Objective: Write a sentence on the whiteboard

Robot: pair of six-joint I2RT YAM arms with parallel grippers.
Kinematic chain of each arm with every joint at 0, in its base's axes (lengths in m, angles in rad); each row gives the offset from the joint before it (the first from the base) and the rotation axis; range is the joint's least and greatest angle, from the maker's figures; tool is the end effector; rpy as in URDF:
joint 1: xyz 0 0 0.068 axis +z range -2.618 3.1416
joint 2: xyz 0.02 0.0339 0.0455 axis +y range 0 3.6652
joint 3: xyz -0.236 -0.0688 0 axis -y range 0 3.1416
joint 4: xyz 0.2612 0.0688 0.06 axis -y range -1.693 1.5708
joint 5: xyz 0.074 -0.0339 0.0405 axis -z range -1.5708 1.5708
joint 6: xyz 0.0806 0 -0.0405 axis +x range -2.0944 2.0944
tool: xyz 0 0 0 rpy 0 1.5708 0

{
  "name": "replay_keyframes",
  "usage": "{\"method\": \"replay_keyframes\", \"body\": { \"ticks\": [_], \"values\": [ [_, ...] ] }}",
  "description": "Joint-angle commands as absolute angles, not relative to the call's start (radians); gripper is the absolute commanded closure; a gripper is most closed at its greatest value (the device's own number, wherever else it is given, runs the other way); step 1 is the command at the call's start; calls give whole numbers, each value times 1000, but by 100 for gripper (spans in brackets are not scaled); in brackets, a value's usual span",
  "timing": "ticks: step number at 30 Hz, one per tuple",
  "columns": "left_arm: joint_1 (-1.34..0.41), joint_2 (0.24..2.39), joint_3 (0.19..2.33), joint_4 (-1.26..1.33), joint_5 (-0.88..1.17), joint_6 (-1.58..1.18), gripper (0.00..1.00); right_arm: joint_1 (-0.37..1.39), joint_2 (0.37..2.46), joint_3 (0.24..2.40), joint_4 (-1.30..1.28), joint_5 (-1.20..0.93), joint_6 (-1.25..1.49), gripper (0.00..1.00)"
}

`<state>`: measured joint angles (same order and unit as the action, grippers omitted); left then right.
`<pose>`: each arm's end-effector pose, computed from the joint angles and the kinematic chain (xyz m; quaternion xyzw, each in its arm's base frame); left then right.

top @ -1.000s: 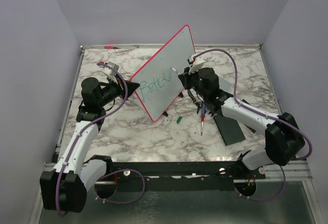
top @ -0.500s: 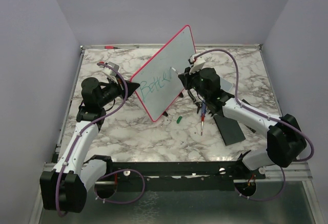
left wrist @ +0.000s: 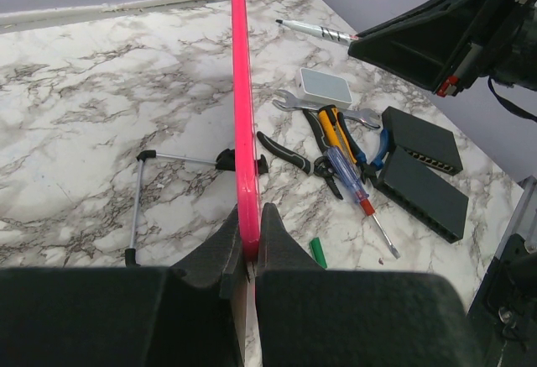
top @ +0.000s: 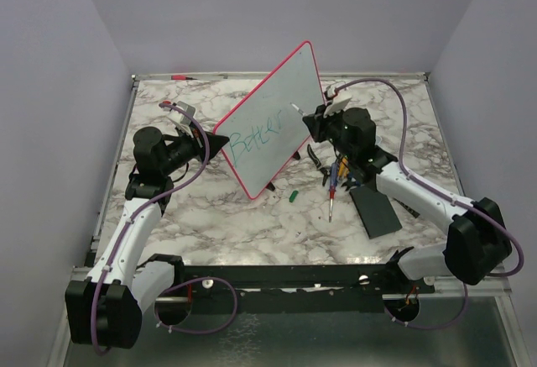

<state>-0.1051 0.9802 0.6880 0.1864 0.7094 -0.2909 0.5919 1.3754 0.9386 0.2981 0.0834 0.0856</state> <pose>0.2833 -0.0827 0.2775 0.1666 0.7158 -0.3765 0.5641 0.3266 0.2115 0.2675 -0.1623 0.7366 0.1883 0.6290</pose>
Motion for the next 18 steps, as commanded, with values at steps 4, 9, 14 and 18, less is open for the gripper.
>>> {"method": "replay_keyframes", "body": {
  "ticks": [4,9,14,18],
  "values": [
    [-130,1023,644,16,758,-224,100,479,1333,904,284,-44,122,99],
    [-130,1028,646,13,755,-221,100,400,1328,883,304,-148,151,99],
    [-130,1035,648,11,755,-219,100,385,1368,892,320,-230,151,99],
    [-129,1035,649,8,756,-217,100,384,1415,917,329,-276,137,100]
  ]
}}
